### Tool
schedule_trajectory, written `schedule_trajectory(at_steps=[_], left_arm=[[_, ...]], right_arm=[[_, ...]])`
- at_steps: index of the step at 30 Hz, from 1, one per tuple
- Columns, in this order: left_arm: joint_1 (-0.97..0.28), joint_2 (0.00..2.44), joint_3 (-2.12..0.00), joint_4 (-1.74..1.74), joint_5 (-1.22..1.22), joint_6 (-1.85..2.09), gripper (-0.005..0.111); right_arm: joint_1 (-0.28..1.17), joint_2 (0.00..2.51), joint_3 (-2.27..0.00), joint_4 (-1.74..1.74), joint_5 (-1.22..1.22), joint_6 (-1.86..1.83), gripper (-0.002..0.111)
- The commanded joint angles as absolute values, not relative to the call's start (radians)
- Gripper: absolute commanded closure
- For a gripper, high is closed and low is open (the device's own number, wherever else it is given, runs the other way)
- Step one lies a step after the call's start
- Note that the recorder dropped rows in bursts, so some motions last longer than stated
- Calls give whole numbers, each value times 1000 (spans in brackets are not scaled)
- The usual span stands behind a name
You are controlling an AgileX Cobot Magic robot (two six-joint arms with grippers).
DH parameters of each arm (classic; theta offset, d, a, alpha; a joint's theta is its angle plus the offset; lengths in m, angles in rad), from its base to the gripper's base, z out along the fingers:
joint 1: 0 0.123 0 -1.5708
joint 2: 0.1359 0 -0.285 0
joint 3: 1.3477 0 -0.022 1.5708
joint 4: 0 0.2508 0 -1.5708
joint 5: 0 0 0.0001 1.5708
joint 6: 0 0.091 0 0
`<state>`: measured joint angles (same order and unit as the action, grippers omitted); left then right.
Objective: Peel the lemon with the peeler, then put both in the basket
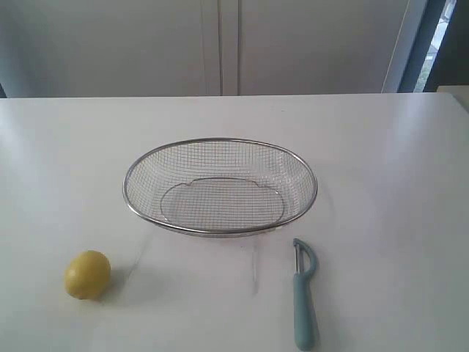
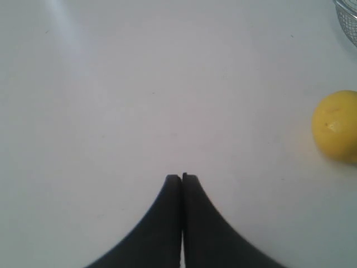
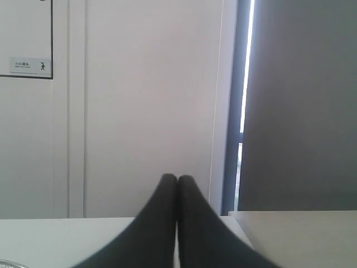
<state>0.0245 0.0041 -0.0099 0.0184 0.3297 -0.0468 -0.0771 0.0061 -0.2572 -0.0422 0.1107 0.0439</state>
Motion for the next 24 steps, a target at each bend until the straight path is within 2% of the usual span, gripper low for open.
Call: schedule_trajectory(at_steps=[1,17,24], left_arm=[[29,0,0,20,335,-47,107],[29,0,0,20,335,-47,107],[29,0,0,20,335,-47,107]], right_arm=[[-77,57,-311,-44,174,49,108],[-77,290,-441,-44,334,49,108],[-77,325,-441,-44,311,49,108]])
